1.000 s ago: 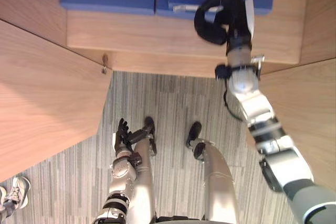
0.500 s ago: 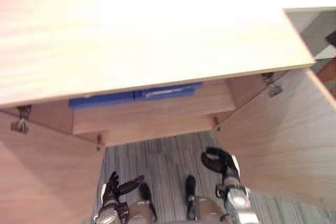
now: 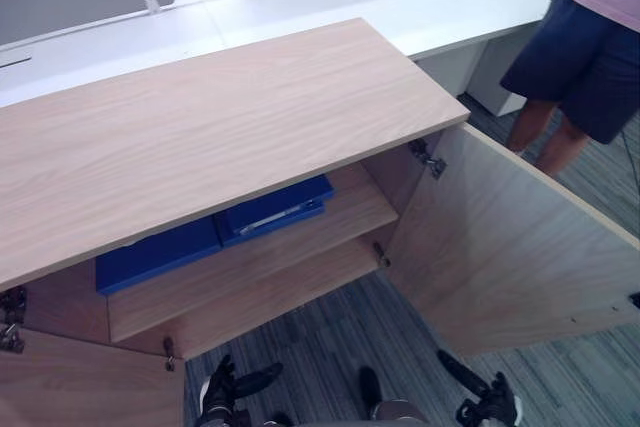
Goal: Walk over to the cabinet, pick up the folder, carry it to the office cabinet, place the folder inside the office cabinet, then close the office cabinet door
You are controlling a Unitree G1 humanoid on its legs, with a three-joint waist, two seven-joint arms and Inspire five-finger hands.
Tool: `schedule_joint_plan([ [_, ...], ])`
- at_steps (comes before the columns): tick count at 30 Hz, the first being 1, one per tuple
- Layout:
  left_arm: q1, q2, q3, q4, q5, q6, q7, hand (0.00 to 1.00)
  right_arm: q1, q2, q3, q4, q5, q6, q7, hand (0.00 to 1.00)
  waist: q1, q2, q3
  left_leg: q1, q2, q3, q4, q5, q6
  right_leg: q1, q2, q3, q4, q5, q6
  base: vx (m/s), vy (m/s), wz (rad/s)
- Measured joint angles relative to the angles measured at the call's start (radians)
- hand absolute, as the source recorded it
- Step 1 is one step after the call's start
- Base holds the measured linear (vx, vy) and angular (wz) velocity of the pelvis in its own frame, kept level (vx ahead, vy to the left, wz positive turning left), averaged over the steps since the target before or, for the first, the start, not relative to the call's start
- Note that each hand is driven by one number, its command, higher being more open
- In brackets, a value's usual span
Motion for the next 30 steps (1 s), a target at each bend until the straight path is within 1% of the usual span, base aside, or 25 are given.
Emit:
schedule_joint_plan([
  [1,0.007,0.000,0.000,-0.001,0.000,0.000,-0.002,1.00,0.001,-0.005,-0.035,-0.044,0.015,0.017,-0.003,1.00,-0.010,0.001,0.001,0.003,-0.002,0.009,0.001,-0.004,-0.002,-0.003,0.000,0.010,-0.002,0.003,-0.003,-0.07,-0.032,-0.26],
  [3,0.022,-0.001,0.000,-0.005,-0.004,0.000,-0.002,1.00,0.000,-0.022,-0.056,-0.134,0.025,0.024,-0.009,1.00,-0.010,0.010,-0.002,0.007,-0.004,0.048,0.005,-0.014,-0.001,-0.017,0.005,0.050,0.002,0.011,-0.002,-0.04,-0.004,-0.58],
  [4,0.029,0.003,-0.004,-0.009,0.001,-0.003,-0.003,1.00,-0.020,-0.068,-0.055,-0.188,0.021,0.023,-0.011,1.00,-0.011,0.020,-0.004,0.005,-0.008,0.076,0.017,-0.027,0.003,-0.031,0.007,0.081,0.003,0.017,0.001,-0.02,0.010,-0.84],
  [5,0.032,0.003,-0.006,-0.009,0.003,-0.005,-0.006,1.00,-0.056,-0.137,-0.055,-0.213,0.015,0.018,-0.012,1.00,-0.020,0.036,-0.002,0.004,-0.011,0.091,0.037,-0.041,0.012,-0.036,0.006,0.100,0.003,0.024,0.011,0.00,0.010,-0.66],
  [6,0.033,0.003,-0.007,-0.008,0.003,-0.006,-0.007,1.00,-0.077,-0.175,-0.055,-0.214,0.014,0.013,-0.012,1.00,-0.024,0.043,0.001,0.003,-0.012,0.093,0.047,-0.047,0.018,-0.036,0.005,0.106,0.003,0.026,0.015,0.01,0.014,-0.47],
  [7,0.036,0.004,-0.009,-0.008,0.004,-0.009,-0.008,1.00,-0.119,-0.250,-0.048,-0.214,0.014,0.007,-0.015,1.00,-0.029,0.053,0.004,-0.001,-0.016,0.093,0.064,-0.061,0.028,-0.040,0.003,0.120,0.003,0.028,0.018,0.01,0.012,-0.30],
  [8,0.036,0.008,-0.016,-0.009,0.004,-0.012,-0.008,1.00,-0.156,-0.300,-0.042,-0.214,0.013,0.001,-0.017,1.00,-0.032,0.068,0.003,-0.008,-0.018,0.093,0.074,-0.070,0.030,-0.049,0.002,0.129,0.003,0.029,0.020,0.01,0.005,-0.36],
  [9,0.036,0.016,-0.035,-0.012,0.003,-0.020,-0.010,1.00,-0.200,-0.360,-0.019,-0.213,0.008,-0.011,-0.017,1.00,-0.033,0.077,0.009,-0.019,-0.023,0.092,0.078,-0.077,0.034,-0.064,-0.001,0.140,0.003,0.032,0.025,0.01,-0.004,-0.25],
  [10,0.036,0.020,-0.043,-0.013,0.003,-0.024,-0.011,1.00,-0.220,-0.389,-0.004,-0.212,0.007,-0.014,-0.013,1.00,-0.034,0.081,0.012,-0.025,-0.024,0.092,0.079,-0.078,0.036,-0.071,-0.003,0.143,0.003,0.034,0.027,0.01,-0.022,-0.18],
  [12,0.035,0.029,-0.062,-0.029,0.003,-0.030,-0.023,1.00,-0.291,-0.483,0.061,-0.182,-0.017,-0.018,0.016,1.00,-0.039,0.091,0.032,-0.043,-0.029,0.082,0.079,-0.081,0.040,-0.086,-0.010,0.142,0.002,0.036,0.030,0.01,-0.042,0.00],
  [14,0.041,0.032,-0.087,-0.035,0.003,-0.030,-0.026,1.00,-0.346,-0.520,0.088,-0.129,-0.020,-0.019,0.017,1.00,-0.041,0.098,0.040,-0.053,-0.030,0.078,0.079,-0.083,0.042,-0.099,-0.012,0.139,0.002,0.036,0.030,-0.01,-0.048,0.00],
  [17,0.047,0.030,-0.107,-0.040,0.003,-0.030,-0.031,1.00,-0.379,-0.560,0.133,-0.103,-0.020,-0.024,0.023,1.00,-0.057,0.108,0.052,-0.063,-0.034,0.069,0.079,-0.085,0.046,-0.106,-0.015,0.138,0.002,0.037,0.032,0.01,-0.046,-0.06],
  [18,0.047,0.029,-0.120,-0.042,0.003,-0.031,-0.031,1.00,-0.391,-0.581,0.173,-0.099,-0.014,-0.025,0.023,1.00,-0.063,0.111,0.060,-0.067,-0.036,0.057,0.082,-0.089,0.049,-0.114,-0.019,0.139,0.002,0.043,0.037,0.00,-0.037,-0.15],
  [21,0.046,0.011,-0.123,-0.054,0.003,-0.051,-0.032,1.00,-0.407,-0.611,0.230,-0.098,-0.014,-0.028,0.024,1.00,-0.067,0.116,0.073,-0.082,-0.036,0.044,0.111,-0.103,0.054,-0.123,-0.023,0.140,0.002,0.052,0.042,-0.02,-0.039,-0.15],
  [25,0.047,-0.004,-0.122,-0.054,0.003,-0.055,-0.032,1.00,-0.401,-0.613,0.260,-0.128,-0.014,-0.026,0.023,1.00,-0.070,0.113,0.078,-0.096,-0.030,0.044,0.143,-0.118,0.048,-0.130,-0.020,0.143,0.000,0.058,0.042,-0.05,-0.047,-0.03],
  [26,0.046,-0.005,-0.121,-0.054,0.010,-0.053,-0.033,1.00,-0.369,-0.612,0.265,-0.184,-0.015,-0.018,0.023,1.00,-0.074,0.106,0.084,-0.104,-0.025,0.044,0.156,-0.124,0.044,-0.133,-0.019,0.143,-0.006,0.059,0.039,-0.05,-0.060,-0.07],
  [27,0.046,-0.005,-0.120,-0.055,0.014,-0.053,-0.033,1.00,-0.341,-0.611,0.264,-0.222,-0.015,-0.015,0.023,1.00,-0.074,0.104,0.085,-0.107,-0.022,0.045,0.162,-0.125,0.043,-0.132,-0.019,0.143,-0.013,0.059,0.035,-0.02,-0.225,-0.39],
  [28,0.046,-0.005,-0.091,-0.056,0.040,-0.048,-0.030,1.00,-0.069,-0.484,0.259,-0.601,-0.043,-0.008,0.038,1.00,-0.092,0.096,0.092,-0.105,0.034,0.059,0.216,-0.151,0.027,-0.116,0.024,0.157,-0.023,0.075,0.020,0.01,-0.269,-0.51],
  [29,0.045,-0.006,-0.091,-0.056,0.047,-0.048,-0.031,1.00,-0.031,-0.457,0.268,-0.645,-0.059,-0.008,0.072,1.00,-0.098,0.090,0.095,-0.097,0.048,0.064,0.224,-0.158,0.017,-0.110,0.036,0.160,-0.022,0.076,0.019,0.03,-0.262,-0.53],
  [30,0.044,-0.008,-0.092,-0.056,0.055,-0.048,-0.032,1.00,-0.020,-0.456,0.269,-0.654,-0.065,-0.008,0.087,1.00,-0.100,0.089,0.094,-0.094,0.050,0.065,0.225,-0.158,0.017,-0.109,0.038,0.160,-0.022,0.076,0.019,0.00,-0.120,-0.19],
])
